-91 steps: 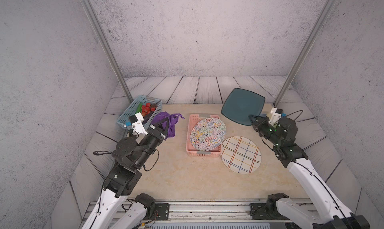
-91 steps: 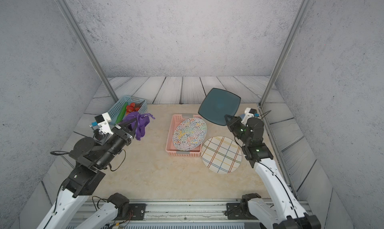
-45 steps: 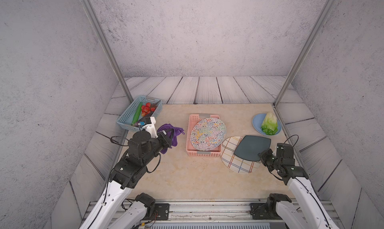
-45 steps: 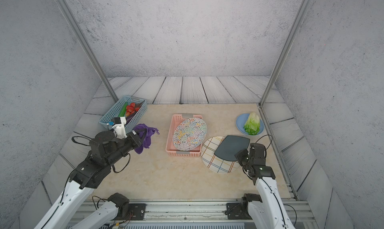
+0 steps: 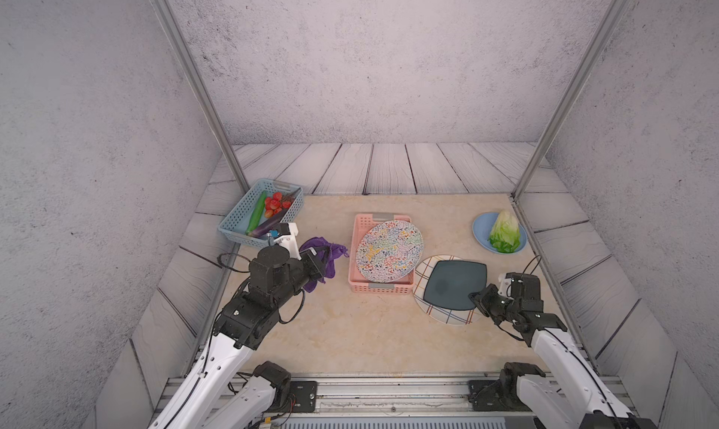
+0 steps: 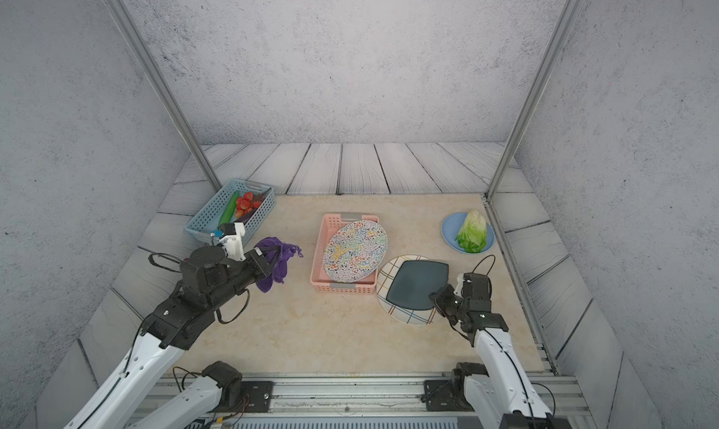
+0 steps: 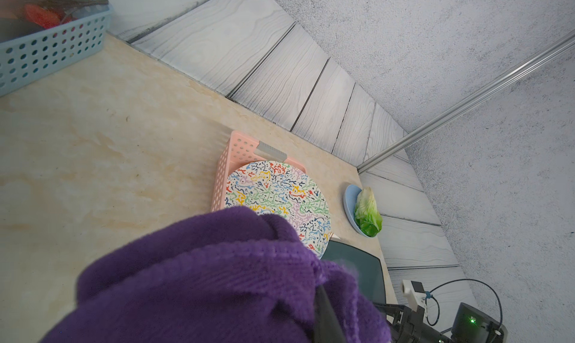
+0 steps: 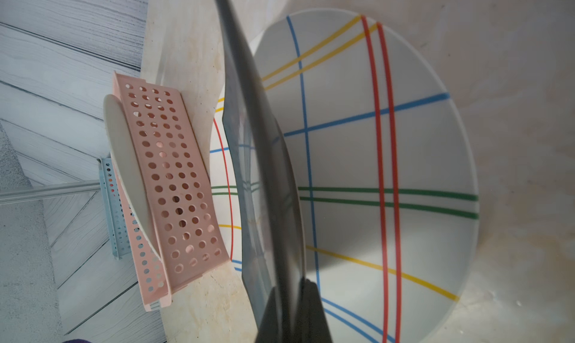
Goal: Wipe the wet plate dry
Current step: Place the plate on the plate, then pick up the plate from the bin.
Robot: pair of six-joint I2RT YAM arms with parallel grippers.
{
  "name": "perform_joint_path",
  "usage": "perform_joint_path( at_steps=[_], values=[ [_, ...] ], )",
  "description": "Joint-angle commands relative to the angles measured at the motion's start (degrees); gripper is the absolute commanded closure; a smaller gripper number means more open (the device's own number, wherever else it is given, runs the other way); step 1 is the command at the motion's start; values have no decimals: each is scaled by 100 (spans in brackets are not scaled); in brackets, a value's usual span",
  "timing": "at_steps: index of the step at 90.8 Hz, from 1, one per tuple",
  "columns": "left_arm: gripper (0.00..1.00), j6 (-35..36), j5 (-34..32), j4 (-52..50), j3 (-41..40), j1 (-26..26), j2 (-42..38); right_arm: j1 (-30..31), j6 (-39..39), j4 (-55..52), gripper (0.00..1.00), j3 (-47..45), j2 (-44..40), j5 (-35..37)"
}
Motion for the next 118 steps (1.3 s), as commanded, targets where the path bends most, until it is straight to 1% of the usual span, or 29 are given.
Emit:
perform_joint_path(
  at_steps=[1, 8, 10, 16, 20, 26, 30, 34, 39, 42, 46, 50, 57, 61, 63, 66, 72, 77, 85, 90, 98, 101, 108, 118],
  values=[
    [100, 347, -78, 258, -208, 51, -131, 11, -413, 287, 100, -123, -22, -309],
    [100, 496, -199, 245, -321, 51, -169, 11, -481, 130, 99, -270, -70, -204],
    [100, 536, -256, 222, -348, 51, -164, 11, -502, 64, 95, -310, -71, -176],
    [100, 679, -386, 67, -388, 51, -130, 11, -585, -84, 79, -390, -55, -120],
    [100, 792, -397, 44, -429, 49, -100, 17, -656, -259, 72, -397, -41, -71],
    [100, 884, -455, 37, -492, 51, -65, 11, -748, -581, 64, -349, -51, 51],
    [100, 889, -601, -51, -517, 51, -39, 11, -776, -822, 58, -271, -126, 177],
    [100, 885, -790, -183, -522, 53, -3, 15, -755, -1021, 49, -191, -232, 332],
    [100, 904, -965, -307, -526, 59, 61, 13, -709, -1296, 41, -53, -402, 642],
    [100, 914, -1062, -373, -520, 59, 119, 11, -639, -1503, 39, 43, -497, 847],
    [100, 915, -1180, -485, -506, 60, 194, 11, -469, -1847, 36, 219, -640, 1315],
    [100, 896, -1300, -604, -480, 67, 310, 11, -376, -2144, 31, 430, -778, 1646],
    [100, 914, -1404, -766, -452, 77, 515, 11, -404, -2395, 29, 806, -1055, 1784],
    [100, 954, -1416, -777, -464, 84, 627, 11, -556, -2251, 29, 1041, -1209, 1522],
    [100, 969, -1417, -782, -465, 90, 676, 11, -585, -2129, 29, 1119, -1263, 1370],
    [100, 1001, -1394, -774, -466, 94, 784, 11, -595, -1810, 32, 1185, -1286, 921],
    [100, 1072, -1279, -731, -431, 111, 1063, 41, -424, -1085, 42, 1281, -1036, 49],
    [100, 1124, -1143, -683, -376, 127, 1356, 160, -301, -701, 48, 1437, -539, -311],
    [100, 1161, -895, -597, -249, 144, 1891, 553, -502, -688, 49, 1916, 401, -385],
    [100, 1153, -753, -591, -136, 148, 2213, 840, -540, -434, 46, 2142, 916, -282],
    [100, 1146, -581, -546, 19, 171, 2672, 1360, -599, 41, 38, 2533, 1767, -135],
    [100, 1130, -573, -503, 53, 180, 2811, 1537, -663, 76, 36, 2770, 2122, -28],
    [100, 1110, -534, -348, 84, 207, 3079, 1776, -729, 235, 35, 3202, 2856, 91],
    [100, 1104, -416, -190, 177, 264, 3413, 1846, -651, 626, 37, 3604, 3672, 142]
  ],
)
